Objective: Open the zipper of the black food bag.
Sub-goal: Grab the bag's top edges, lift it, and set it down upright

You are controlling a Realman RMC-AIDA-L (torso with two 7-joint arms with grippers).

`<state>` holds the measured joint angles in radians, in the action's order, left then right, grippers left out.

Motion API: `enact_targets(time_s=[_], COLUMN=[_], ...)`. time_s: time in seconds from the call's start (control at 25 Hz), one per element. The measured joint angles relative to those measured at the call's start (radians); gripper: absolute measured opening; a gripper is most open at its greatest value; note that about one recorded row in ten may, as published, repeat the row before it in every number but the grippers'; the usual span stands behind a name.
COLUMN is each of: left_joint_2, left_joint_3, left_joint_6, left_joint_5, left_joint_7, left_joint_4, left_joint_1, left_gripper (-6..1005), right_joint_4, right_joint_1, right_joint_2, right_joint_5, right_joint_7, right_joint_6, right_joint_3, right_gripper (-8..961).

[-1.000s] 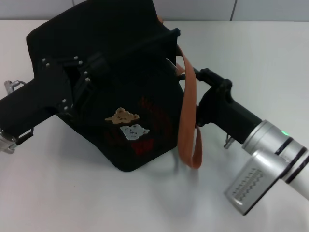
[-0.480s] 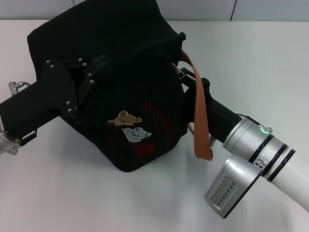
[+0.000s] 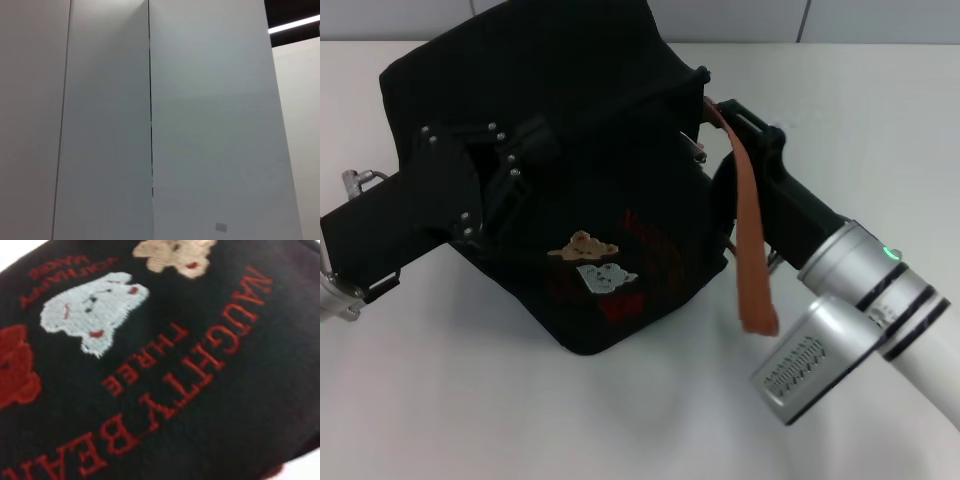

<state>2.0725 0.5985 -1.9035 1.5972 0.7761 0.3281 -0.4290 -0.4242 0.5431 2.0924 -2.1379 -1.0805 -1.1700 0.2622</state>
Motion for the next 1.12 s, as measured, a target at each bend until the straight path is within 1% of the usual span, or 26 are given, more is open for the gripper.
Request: enact_targets(time_s=[0.28, 0.4, 0.52, 0.56, 0.6, 0.64, 0.72, 0.76, 0.8, 0.96, 1.12], left_joint_2=[0.000, 0.000, 0.000, 0.000, 0.000, 0.000, 0.000, 0.000, 0.000, 0.000, 0.000], left_joint_3=[0.001, 0.001, 0.001, 0.001, 0.001, 0.001, 0.001, 0.001, 0.001, 0.001, 0.001], left_joint_6=[0.001, 0.002, 0.004, 0.005, 0.005, 0.006, 0.007, 0.008, 0.008, 0.008, 0.009], left_joint_5=[0.000, 0.000, -0.001, -0.001, -0.001, -0.001, -0.001, -0.001, -0.001, -0.001, 0.000], left_joint_7=[0.000, 0.000, 0.000, 0.000, 0.000, 0.000, 0.000, 0.000, 0.000, 0.000, 0.000], left_joint_4=[-0.001, -0.001, -0.001, -0.001, -0.001, -0.001, -0.001, -0.001, -0.001, -0.001, -0.001], left_joint_1=[-0.002, -0.002, 0.002, 0.004, 0.004, 0.004, 0.004, 0.004, 0.004, 0.005, 0.006], left_gripper=[22, 22, 22, 22, 22, 22, 22, 22, 22, 22, 22], right_joint_4=[0.004, 0.004, 0.007, 0.023, 0.023, 0.037, 0.073, 0.104, 0.104, 0.159, 0.181], right_joint_1=[-0.035, -0.052, -0.061, -0.061, -0.061, -0.059, -0.055, -0.053, -0.053, -0.031, -0.016], right_joint_2=[0.000, -0.002, -0.008, -0.010, -0.010, -0.010, -0.011, -0.011, -0.011, -0.010, -0.008], right_joint_5=[0.001, -0.001, -0.005, -0.009, -0.009, -0.017, -0.054, -0.104, -0.104, -0.156, -0.174], right_joint_7=[0.003, 0.045, 0.157, 0.248, 0.248, 0.290, 0.396, 0.488, 0.488, 0.607, 0.645], right_joint_6=[-0.027, -0.027, -0.035, -0.058, -0.058, -0.073, -0.114, -0.148, -0.148, -0.159, -0.151], right_joint_3=[0.001, 0.000, -0.006, -0.009, -0.009, -0.010, -0.010, -0.006, -0.006, -0.012, -0.012], right_gripper=[606, 606, 606, 606, 606, 606, 606, 606, 606, 606, 606])
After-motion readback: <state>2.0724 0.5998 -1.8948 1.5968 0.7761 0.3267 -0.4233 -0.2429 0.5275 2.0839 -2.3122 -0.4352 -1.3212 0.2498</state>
